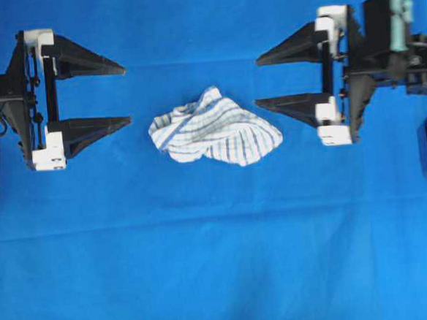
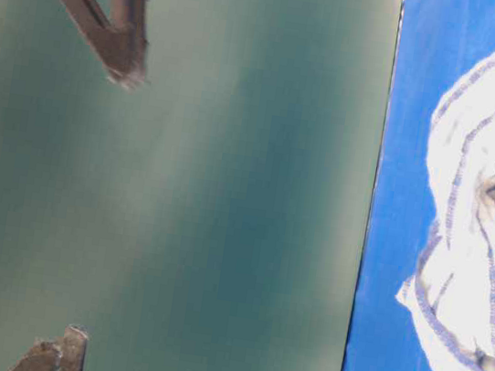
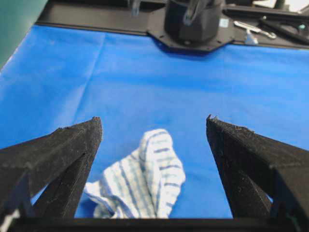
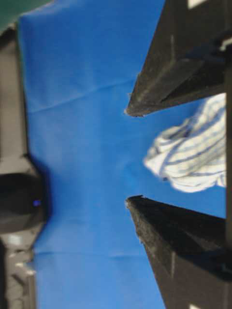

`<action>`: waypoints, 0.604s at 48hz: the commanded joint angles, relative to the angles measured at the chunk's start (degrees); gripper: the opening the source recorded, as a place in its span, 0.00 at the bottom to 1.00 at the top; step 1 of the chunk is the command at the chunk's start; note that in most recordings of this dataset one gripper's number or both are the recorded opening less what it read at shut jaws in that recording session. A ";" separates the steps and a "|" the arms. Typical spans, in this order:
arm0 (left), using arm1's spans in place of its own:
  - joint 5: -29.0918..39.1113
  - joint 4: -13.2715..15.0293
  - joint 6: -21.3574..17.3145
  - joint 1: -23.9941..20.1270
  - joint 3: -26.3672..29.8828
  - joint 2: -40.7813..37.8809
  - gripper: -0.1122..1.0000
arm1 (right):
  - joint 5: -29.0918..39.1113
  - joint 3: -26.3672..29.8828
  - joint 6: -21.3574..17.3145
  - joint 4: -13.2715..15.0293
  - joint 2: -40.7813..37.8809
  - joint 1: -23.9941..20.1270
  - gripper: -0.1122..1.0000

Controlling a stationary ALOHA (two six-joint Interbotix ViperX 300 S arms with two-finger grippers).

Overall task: Hand over the towel.
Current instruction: 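Release the towel from the right gripper and retract it rightward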

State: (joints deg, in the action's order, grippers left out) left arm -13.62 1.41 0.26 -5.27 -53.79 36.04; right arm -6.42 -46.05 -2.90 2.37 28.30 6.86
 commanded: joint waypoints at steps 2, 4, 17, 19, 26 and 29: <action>-0.35 0.18 0.09 0.00 0.62 0.18 0.94 | -2.55 -0.53 0.18 0.18 1.23 0.09 0.74; -0.53 0.18 0.09 0.00 0.62 0.18 0.94 | -3.16 -0.79 0.18 0.18 1.05 0.09 0.74; 0.26 0.18 0.00 0.00 0.18 1.05 0.93 | -3.25 -2.02 0.18 0.18 2.64 0.09 0.74; 0.88 0.18 -0.26 0.00 -0.18 1.93 0.94 | -2.72 -2.64 0.18 0.18 3.96 0.09 0.74; 3.78 0.18 -0.88 0.00 -2.29 7.38 0.93 | -0.70 -6.59 0.18 0.18 11.78 0.09 0.74; 4.66 0.09 -1.05 0.00 -3.96 10.63 0.93 | 0.09 -9.32 0.18 0.18 16.52 0.09 0.74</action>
State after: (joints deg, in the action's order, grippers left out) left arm -9.67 1.49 -0.62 -5.27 -57.04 43.15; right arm -6.77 -53.79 -2.81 2.46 40.08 7.12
